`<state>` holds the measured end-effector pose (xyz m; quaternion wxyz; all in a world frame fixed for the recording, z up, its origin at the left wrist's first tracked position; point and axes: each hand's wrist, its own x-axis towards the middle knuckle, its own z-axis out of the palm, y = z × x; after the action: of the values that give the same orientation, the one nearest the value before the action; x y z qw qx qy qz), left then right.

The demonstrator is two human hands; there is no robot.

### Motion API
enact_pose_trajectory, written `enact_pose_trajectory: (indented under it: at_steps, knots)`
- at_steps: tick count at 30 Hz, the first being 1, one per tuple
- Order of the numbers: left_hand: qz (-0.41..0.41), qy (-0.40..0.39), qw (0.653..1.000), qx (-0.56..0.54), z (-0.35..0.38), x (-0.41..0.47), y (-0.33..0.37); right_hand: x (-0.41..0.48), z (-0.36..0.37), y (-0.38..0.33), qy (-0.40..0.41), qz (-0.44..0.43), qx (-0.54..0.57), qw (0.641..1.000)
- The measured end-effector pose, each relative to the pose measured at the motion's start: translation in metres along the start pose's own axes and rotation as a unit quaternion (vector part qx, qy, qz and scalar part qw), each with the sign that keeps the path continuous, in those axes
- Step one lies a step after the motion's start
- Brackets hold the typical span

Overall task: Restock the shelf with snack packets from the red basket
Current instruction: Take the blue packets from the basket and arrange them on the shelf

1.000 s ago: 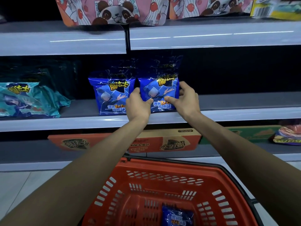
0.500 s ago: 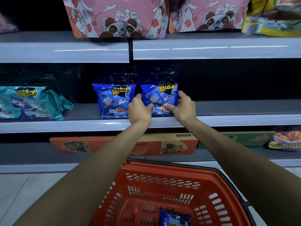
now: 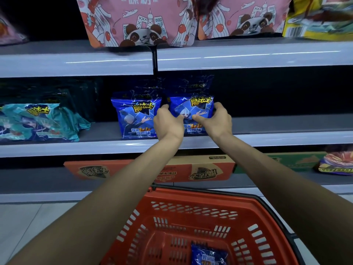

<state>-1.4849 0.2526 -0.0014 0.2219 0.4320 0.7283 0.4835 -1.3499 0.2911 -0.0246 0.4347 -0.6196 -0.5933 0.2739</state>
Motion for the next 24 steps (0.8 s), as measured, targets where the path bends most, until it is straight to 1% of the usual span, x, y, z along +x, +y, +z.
enact_pose_trajectory:
  at_steps: [6, 9, 12, 16, 19, 21, 24]
  knots:
    - [0.022, -0.036, 0.999, 0.003, -0.026, -0.044, 0.008, -0.009, -0.013, -0.005, 0.012, 0.034, 0.007, 0.999]
    - [0.03, -0.072, 0.994, -0.073, -0.049, -0.069, -0.001, -0.032, -0.034, -0.01, 0.033, 0.057, 0.05, 0.997]
    - [0.009, -0.115, 0.982, -0.148, -0.074, -0.087, -0.012, -0.064, -0.053, -0.011, 0.045, 0.076, 0.108, 0.99]
    - [-0.046, -0.155, 0.965, -0.208, -0.104, -0.101, -0.029, -0.105, -0.07, -0.016, -0.003, 0.136, 0.197, 0.971]
    - [-0.089, -0.174, 0.951, -0.239, -0.119, -0.111, -0.042, -0.129, -0.084, -0.016, -0.066, 0.161, 0.24, 0.955]
    - [-0.108, -0.19, 0.944, -0.248, -0.125, -0.119, -0.051, -0.143, -0.088, -0.007, -0.112, 0.161, 0.236, 0.952]
    - [-0.112, -0.219, 0.941, -0.233, -0.129, -0.132, -0.064, -0.164, -0.084, 0.019, -0.152, 0.166, 0.206, 0.952]
